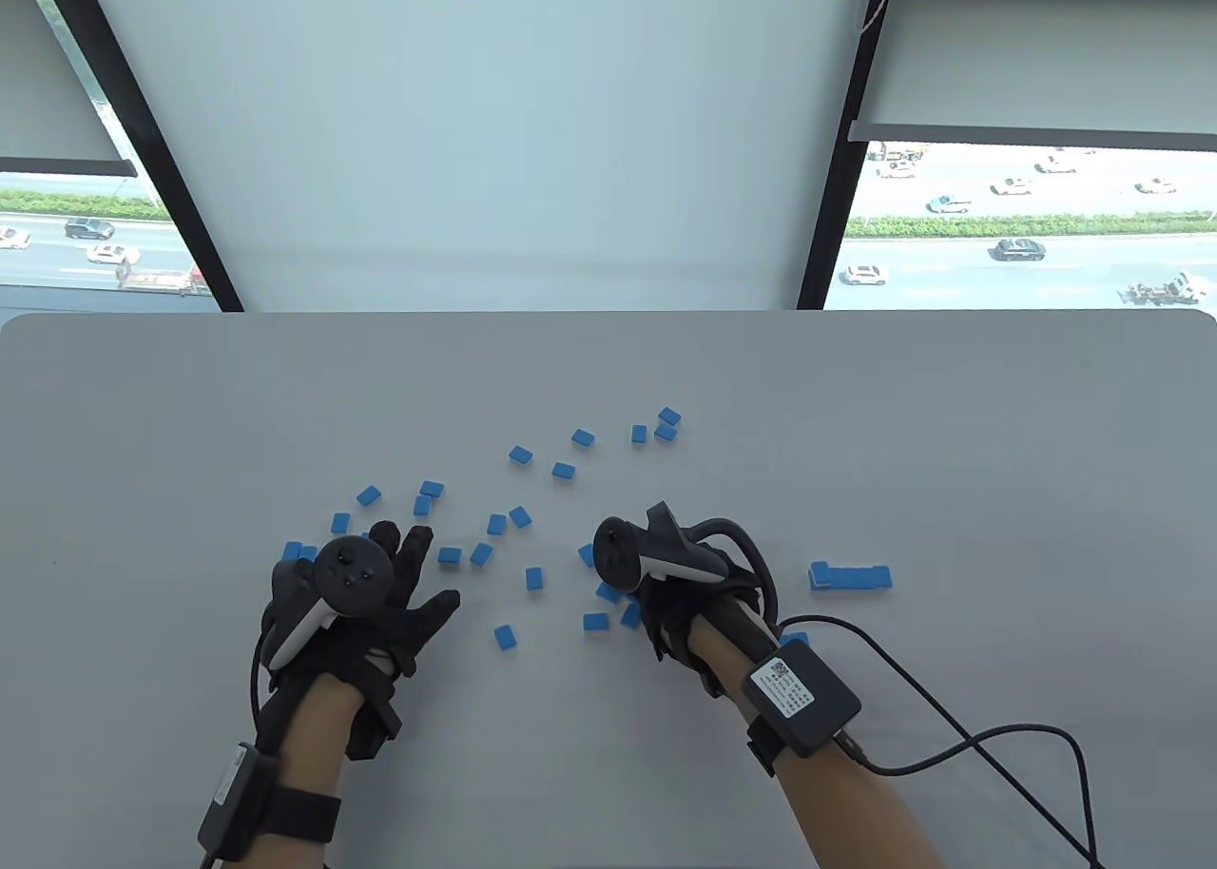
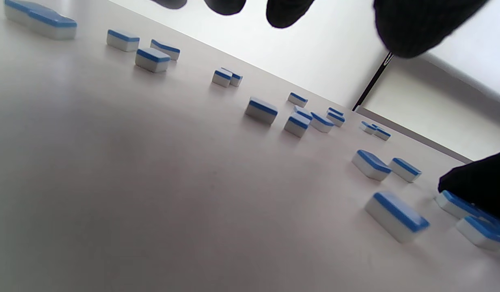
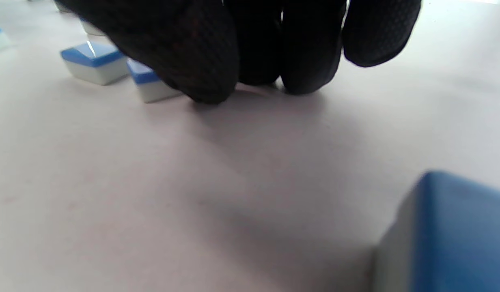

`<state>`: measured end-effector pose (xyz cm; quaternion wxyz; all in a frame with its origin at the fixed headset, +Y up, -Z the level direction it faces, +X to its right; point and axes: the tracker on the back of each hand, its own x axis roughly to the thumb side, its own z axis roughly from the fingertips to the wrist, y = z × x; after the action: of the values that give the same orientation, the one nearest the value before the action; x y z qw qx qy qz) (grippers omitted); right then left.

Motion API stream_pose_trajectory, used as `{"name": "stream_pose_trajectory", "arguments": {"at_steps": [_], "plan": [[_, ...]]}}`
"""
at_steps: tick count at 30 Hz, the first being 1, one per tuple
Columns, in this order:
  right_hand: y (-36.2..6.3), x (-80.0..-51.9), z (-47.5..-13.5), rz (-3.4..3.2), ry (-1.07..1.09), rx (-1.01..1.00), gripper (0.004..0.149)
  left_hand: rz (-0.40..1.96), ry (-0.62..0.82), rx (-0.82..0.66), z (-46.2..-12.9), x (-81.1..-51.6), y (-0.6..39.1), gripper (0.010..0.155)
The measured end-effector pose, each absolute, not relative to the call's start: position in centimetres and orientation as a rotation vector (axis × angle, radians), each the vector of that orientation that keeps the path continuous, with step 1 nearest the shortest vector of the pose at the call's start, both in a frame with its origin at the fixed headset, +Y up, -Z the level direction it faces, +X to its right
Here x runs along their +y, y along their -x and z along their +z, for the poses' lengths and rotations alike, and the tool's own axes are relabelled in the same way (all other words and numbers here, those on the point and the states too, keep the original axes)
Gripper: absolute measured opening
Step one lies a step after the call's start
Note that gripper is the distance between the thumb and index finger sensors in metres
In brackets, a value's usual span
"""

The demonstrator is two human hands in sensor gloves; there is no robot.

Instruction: Build mahjong tile wall

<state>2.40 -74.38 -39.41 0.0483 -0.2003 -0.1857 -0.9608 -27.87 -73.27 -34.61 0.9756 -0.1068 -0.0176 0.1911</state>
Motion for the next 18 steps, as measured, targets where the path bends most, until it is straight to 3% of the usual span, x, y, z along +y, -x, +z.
{"name": "stream_pose_trajectory", "arguments": {"at_steps": [6,18], "plan": [[-2.3,-74.2,-39.4,-2.925,0.592,-0.519,0.057,0.388,0.212,-0.038,-34.6,-73.2,27.9,0.083],[-2.7,-73.0,-39.2,-2.982,0.599,-0.432,0.057,0.397,0.21,-0.034,-34.7,-73.3,28.0,0.083]]}}
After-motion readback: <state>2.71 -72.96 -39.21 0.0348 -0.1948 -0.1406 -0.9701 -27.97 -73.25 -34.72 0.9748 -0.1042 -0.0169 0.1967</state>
